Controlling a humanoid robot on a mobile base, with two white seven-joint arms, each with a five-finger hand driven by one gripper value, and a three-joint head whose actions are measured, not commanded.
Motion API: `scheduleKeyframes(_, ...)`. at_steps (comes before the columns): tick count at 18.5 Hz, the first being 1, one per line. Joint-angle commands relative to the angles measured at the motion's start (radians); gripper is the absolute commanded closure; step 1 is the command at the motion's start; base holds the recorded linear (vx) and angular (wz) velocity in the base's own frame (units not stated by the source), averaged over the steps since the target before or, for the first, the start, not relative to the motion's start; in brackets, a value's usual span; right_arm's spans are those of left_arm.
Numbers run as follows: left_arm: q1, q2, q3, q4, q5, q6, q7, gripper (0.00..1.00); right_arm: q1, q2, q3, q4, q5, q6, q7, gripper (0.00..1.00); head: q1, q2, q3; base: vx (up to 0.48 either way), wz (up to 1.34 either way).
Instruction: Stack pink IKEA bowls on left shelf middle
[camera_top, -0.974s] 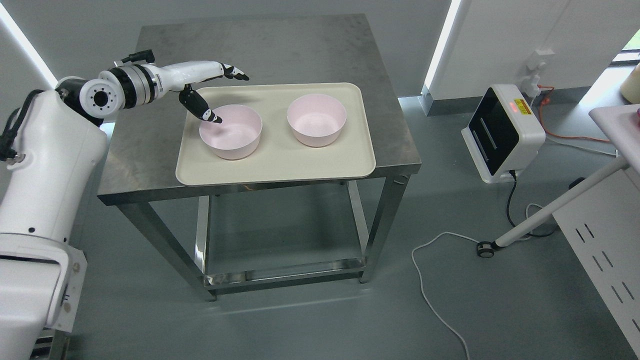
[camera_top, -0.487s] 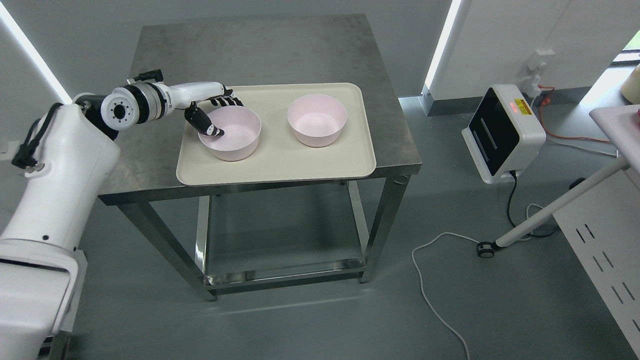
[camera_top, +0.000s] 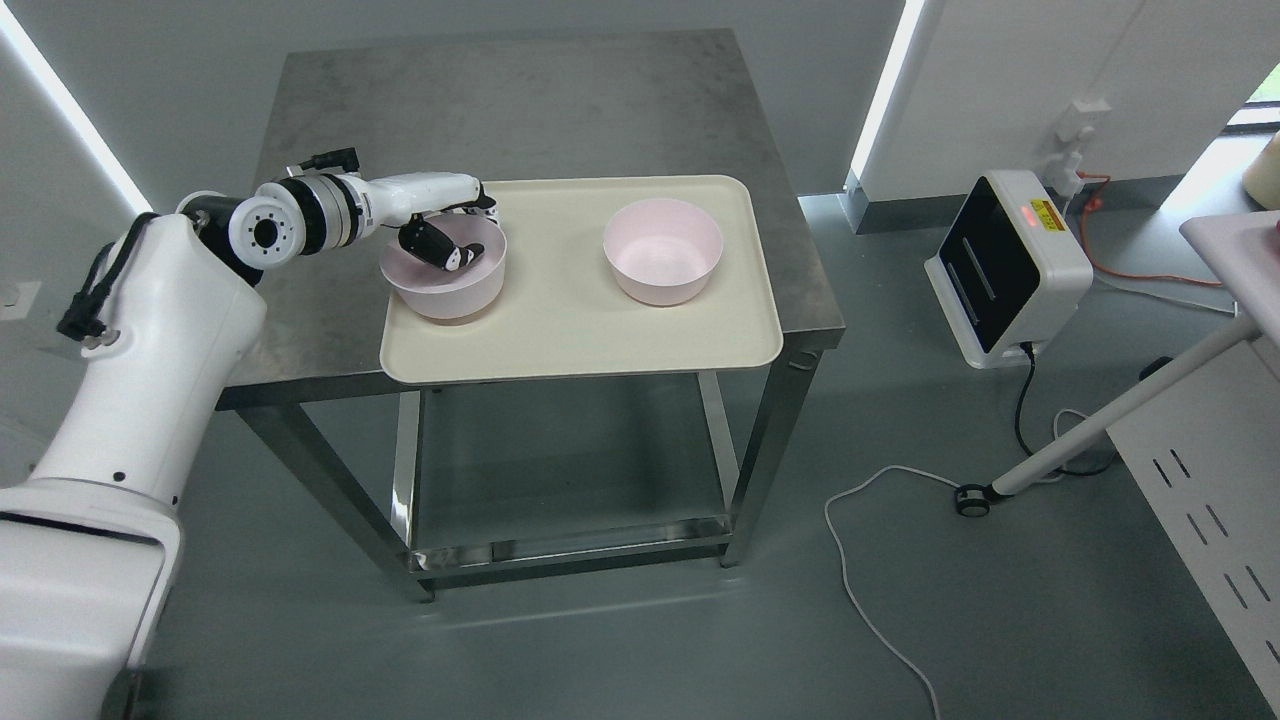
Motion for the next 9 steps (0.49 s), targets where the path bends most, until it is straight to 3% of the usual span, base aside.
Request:
scheduleKeyframes(1,-0.008,-0.053,0.094,-0.001,0.008,-0.015,-0.002,1.0,0.029,-0.017,-0.012,-0.034,-0.012,0.0,0.0,0.0,0.0,0.0,0.0,0.0,0.0)
scheduleKeyframes(9,-0.103,-0.081,0.251,-0.229,0.019,-0.008,-0.169,0.99,0.029,-0.017,-0.011,-0.034,-0.012,0.0,0.0,0.0,0.0,0.0,0.0,0.0,0.0)
